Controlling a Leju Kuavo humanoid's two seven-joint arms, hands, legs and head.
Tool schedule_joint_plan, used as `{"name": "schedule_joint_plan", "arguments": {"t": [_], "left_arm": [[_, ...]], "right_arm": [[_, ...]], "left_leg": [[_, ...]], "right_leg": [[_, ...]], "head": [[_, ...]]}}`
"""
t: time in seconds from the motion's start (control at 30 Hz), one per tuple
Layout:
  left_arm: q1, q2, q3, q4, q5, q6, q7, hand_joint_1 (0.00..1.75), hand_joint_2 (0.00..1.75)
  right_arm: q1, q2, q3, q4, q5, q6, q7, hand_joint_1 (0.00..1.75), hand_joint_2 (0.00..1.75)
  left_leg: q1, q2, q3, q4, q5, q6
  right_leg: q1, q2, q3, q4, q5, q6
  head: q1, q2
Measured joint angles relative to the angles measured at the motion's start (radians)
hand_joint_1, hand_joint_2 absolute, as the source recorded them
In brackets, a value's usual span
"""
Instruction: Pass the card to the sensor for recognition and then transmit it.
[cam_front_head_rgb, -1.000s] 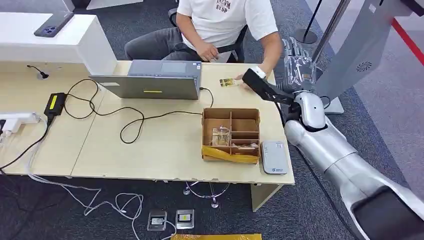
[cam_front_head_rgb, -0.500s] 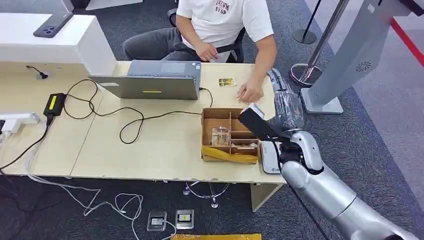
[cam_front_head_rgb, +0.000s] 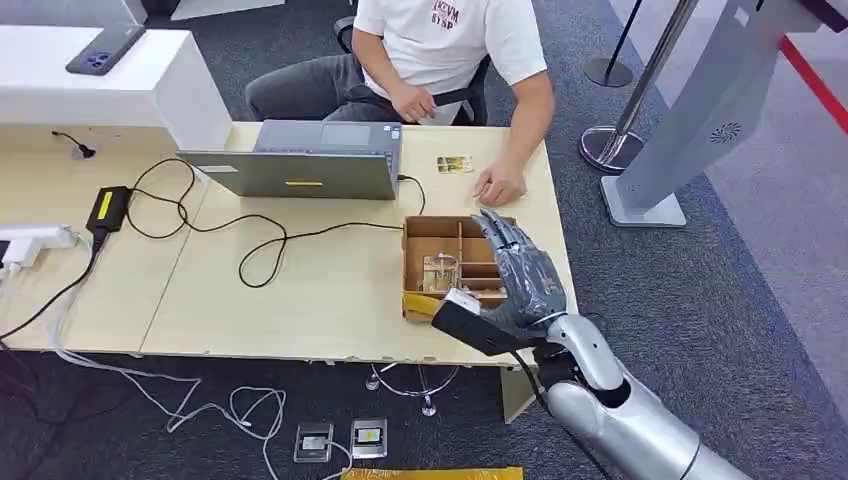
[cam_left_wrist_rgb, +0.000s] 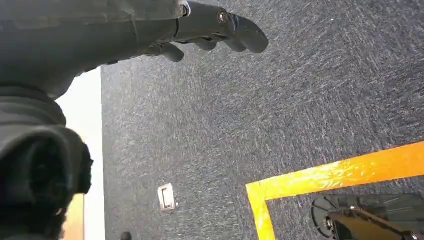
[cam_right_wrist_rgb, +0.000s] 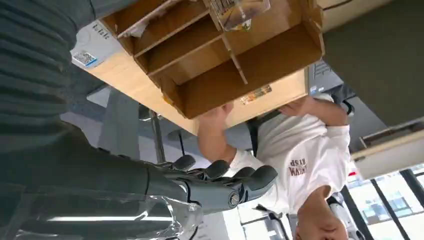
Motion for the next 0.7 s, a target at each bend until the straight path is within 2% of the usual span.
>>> {"name": "schedule_joint_plan", "arguments": {"t": [0.17, 0.7], "left_arm": [[0.000, 0.000, 0.000, 0.000, -0.004, -0.006, 0.007, 0.00, 0.00], [0.000, 0.001, 0.000, 0.000, -0.005, 0.000, 0.024, 0.00, 0.00]], "right_arm": [[0.030, 0.000, 0.016, 0.011, 0.017, 0.021, 0.023, 0.00, 1.75], [0.062, -0.001, 0.019, 0.063, 0.106, -0.003, 0.069, 0.00, 1.75]], "left_leg": [[0.000, 0.000, 0.000, 0.000, 0.000, 0.000], [0.000, 0.000, 0.000, 0.000, 0.000, 0.000]], "right_leg": [[0.000, 0.000, 0.000, 0.000, 0.000, 0.000], [0.000, 0.000, 0.000, 0.000, 0.000, 0.000]], "head": [[0.000, 0.000], [0.000, 0.000]]}}
